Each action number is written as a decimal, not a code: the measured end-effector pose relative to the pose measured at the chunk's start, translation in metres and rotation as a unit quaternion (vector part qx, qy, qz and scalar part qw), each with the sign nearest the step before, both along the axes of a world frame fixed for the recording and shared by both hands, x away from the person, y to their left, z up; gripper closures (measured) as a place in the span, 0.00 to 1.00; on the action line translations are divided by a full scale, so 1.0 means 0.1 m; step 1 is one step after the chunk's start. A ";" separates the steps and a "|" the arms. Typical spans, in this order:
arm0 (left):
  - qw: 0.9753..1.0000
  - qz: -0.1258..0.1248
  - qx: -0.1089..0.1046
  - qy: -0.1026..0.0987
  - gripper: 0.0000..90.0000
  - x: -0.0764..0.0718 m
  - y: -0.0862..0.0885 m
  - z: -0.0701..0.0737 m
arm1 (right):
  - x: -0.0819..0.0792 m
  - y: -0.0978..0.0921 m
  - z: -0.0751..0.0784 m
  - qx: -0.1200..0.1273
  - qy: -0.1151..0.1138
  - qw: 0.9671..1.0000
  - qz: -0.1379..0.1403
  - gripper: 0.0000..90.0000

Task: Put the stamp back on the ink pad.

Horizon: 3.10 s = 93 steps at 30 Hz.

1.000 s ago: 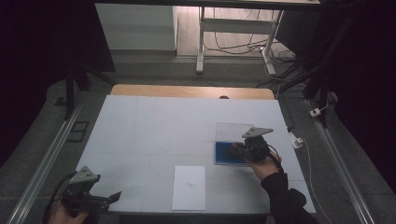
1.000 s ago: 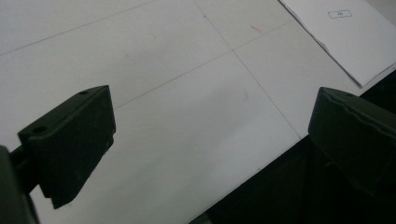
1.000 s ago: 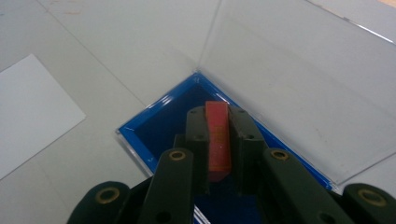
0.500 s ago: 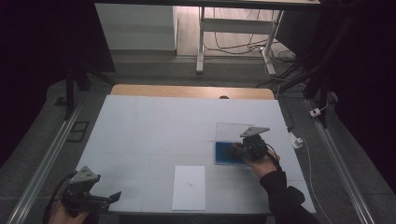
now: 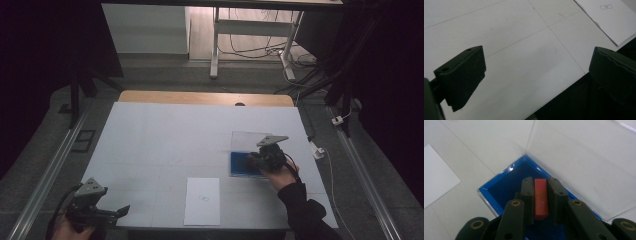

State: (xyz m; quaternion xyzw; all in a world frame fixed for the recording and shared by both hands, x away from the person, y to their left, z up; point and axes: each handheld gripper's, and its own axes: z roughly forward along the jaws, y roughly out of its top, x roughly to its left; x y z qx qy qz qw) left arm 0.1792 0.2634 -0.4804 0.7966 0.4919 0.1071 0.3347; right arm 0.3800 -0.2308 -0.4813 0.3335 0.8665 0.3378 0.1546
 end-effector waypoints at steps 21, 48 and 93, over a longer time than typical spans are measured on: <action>1.000 0.003 0.000 -0.001 0.02 0.00 0.00 0.00 | -0.14 -0.08 0.14 0.065 0.004 0.998 -0.012 0.20; 1.000 0.004 -0.003 0.000 0.01 0.01 0.01 0.00 | -0.52 -0.16 0.25 0.053 0.006 0.998 -0.018 0.00; 1.000 0.006 -0.004 0.000 0.01 0.00 0.02 0.00 | -1.40 -0.91 0.26 0.081 0.011 0.991 -0.107 0.00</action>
